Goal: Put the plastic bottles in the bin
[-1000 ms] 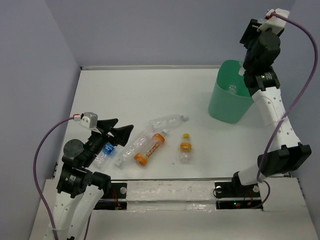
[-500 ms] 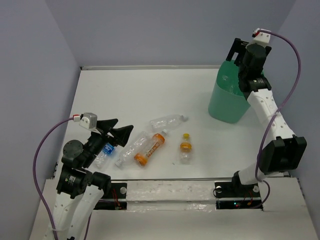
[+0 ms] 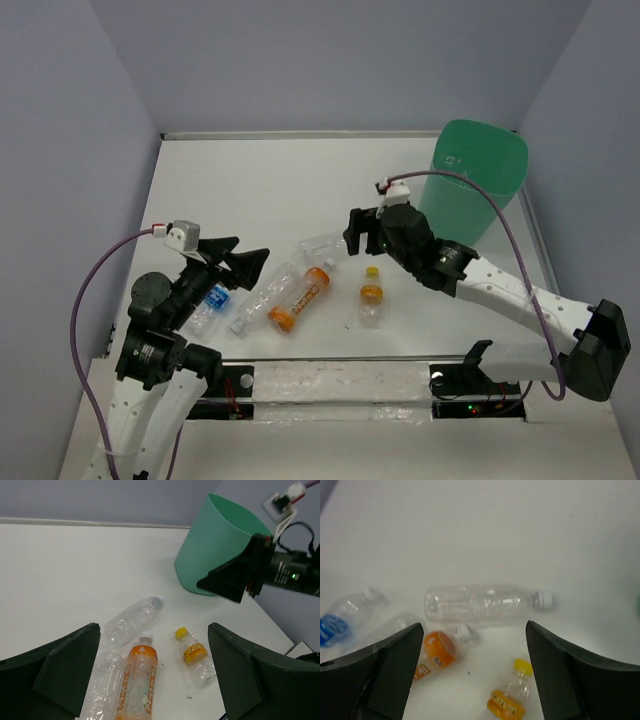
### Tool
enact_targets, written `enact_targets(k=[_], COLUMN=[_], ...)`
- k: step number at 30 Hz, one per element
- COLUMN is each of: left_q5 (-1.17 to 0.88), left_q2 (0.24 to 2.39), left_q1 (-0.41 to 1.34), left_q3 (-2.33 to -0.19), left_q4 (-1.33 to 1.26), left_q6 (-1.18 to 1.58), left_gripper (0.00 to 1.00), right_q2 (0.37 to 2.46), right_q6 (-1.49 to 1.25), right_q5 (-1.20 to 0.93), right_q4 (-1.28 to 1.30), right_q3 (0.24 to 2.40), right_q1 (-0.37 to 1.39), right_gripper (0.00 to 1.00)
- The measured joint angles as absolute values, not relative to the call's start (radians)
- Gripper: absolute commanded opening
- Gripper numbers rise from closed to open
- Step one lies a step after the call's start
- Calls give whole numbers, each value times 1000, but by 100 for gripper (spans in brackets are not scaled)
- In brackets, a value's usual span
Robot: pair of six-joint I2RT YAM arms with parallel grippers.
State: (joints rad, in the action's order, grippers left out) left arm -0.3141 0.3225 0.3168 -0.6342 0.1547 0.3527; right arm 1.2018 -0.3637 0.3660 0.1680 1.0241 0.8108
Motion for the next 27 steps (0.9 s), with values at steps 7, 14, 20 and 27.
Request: enact_targets(k=[7, 14, 20, 27], left_q5=[-318, -323, -326, -329], left_q2=[328, 328, 328, 328], left_q1=[316, 316, 316, 316], left_q3=[-634, -634, -634, -634], left_q4=[155, 155, 154, 154], left_q6=[353, 353, 353, 353], left_gripper=[99, 99, 99, 99], right_q2=[1204, 1274, 1371, 1253], right_q6=[-626, -795, -891, -974], right_q5=[412, 392, 415, 545], right_q4=[373, 430, 411, 546], right_q3=[805, 735, 686, 691], right_q1=[937, 986, 1002, 1017], right_gripper=[100, 91, 65, 61])
